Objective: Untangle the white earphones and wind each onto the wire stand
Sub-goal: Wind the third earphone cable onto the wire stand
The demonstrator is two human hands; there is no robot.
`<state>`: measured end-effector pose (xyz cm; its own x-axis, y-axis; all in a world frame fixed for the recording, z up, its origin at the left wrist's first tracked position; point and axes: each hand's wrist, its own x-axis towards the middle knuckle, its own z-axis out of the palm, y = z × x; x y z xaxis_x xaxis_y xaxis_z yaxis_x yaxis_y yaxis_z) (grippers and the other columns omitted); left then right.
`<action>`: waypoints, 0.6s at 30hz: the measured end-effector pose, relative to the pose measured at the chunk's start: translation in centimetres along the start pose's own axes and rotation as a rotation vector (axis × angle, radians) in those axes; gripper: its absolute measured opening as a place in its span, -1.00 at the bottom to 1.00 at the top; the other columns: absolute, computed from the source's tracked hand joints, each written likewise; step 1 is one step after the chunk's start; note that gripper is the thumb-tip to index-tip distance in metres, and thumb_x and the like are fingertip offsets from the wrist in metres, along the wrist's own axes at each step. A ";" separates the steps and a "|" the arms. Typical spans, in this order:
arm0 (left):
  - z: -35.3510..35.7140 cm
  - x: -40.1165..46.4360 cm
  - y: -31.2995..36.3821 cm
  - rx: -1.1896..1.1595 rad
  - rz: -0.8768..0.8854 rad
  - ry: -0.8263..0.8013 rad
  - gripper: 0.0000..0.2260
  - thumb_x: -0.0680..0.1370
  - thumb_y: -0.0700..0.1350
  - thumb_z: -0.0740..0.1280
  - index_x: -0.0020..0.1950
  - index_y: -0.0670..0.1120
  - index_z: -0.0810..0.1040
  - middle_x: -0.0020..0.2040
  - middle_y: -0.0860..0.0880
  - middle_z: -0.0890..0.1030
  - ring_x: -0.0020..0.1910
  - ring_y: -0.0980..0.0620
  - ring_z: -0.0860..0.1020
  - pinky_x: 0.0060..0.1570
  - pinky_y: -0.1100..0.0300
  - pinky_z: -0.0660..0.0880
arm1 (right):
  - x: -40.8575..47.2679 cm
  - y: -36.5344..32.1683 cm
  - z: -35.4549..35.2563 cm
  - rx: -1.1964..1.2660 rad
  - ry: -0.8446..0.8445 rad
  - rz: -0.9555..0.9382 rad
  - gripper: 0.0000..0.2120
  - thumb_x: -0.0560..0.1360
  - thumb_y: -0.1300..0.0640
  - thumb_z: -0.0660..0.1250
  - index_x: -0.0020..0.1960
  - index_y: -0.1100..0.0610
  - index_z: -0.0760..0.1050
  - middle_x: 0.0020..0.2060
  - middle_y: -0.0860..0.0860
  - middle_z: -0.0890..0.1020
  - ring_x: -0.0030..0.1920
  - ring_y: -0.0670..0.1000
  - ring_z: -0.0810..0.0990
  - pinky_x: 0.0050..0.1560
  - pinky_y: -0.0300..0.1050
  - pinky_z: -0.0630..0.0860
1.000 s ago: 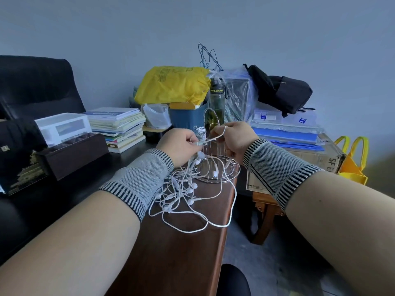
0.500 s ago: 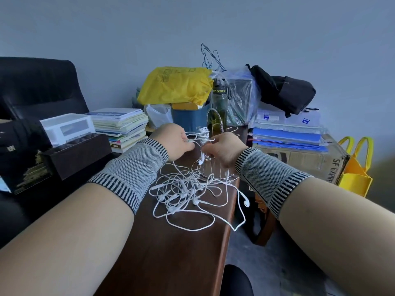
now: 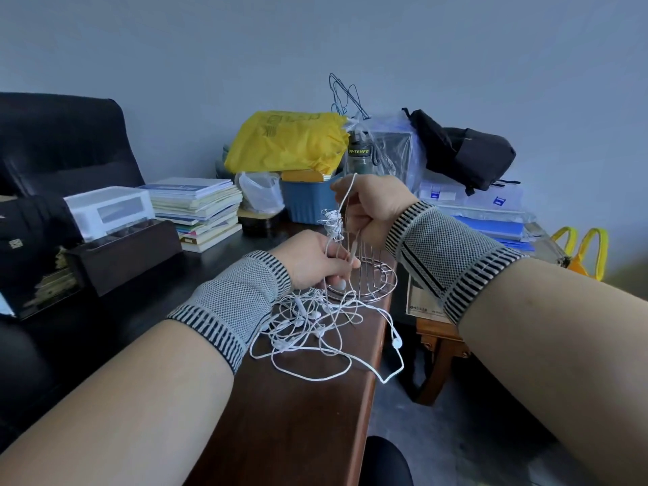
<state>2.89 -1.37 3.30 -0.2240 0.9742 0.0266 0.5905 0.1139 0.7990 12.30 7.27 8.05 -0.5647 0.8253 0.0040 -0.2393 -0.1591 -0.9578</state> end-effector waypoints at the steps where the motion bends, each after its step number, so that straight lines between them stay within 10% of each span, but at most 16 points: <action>1: 0.2 -0.1 0.1 -0.007 0.007 -0.012 -0.91 0.55 -0.21 0.38 -0.01 -0.17 0.68 -0.41 0.08 0.63 -0.51 0.25 0.50 -0.49 0.40 0.38 | 0.1 0.0 0.0 0.018 0.003 -0.007 -0.81 0.50 0.33 0.31 -0.27 0.19 0.40 -0.52 0.02 0.44 -0.68 -0.15 0.17 -0.65 -0.37 0.11; 9: 0.2 -0.1 0.3 -0.266 -0.045 0.024 -0.86 0.54 -0.19 0.40 -0.18 -0.24 0.60 -0.42 -0.07 0.51 -0.56 0.19 0.42 -0.51 0.35 0.32 | -0.5 1.0 -1.7 -0.046 -0.107 -0.048 -0.94 0.44 0.37 0.34 -0.08 0.29 0.52 -0.32 0.09 0.55 -0.41 -0.02 0.52 -0.41 -0.18 0.44; 18: -1.2 -0.1 0.8 -0.868 -0.028 0.108 -0.84 0.62 -0.22 0.25 -0.11 -0.18 0.59 -0.42 0.07 0.54 -0.56 0.23 0.36 -0.54 0.45 0.30 | -1.2 3.8 -4.9 -0.268 -0.092 0.101 -0.75 0.41 0.45 0.25 0.05 0.42 0.57 -0.26 0.20 0.53 -0.46 -0.01 0.43 -0.44 -0.18 0.38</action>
<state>2.51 -1.58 4.66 -0.3276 0.9446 0.0217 -0.2056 -0.0937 0.9741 15.91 8.33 3.04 -0.6474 0.7579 -0.0811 0.0322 -0.0791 -0.9963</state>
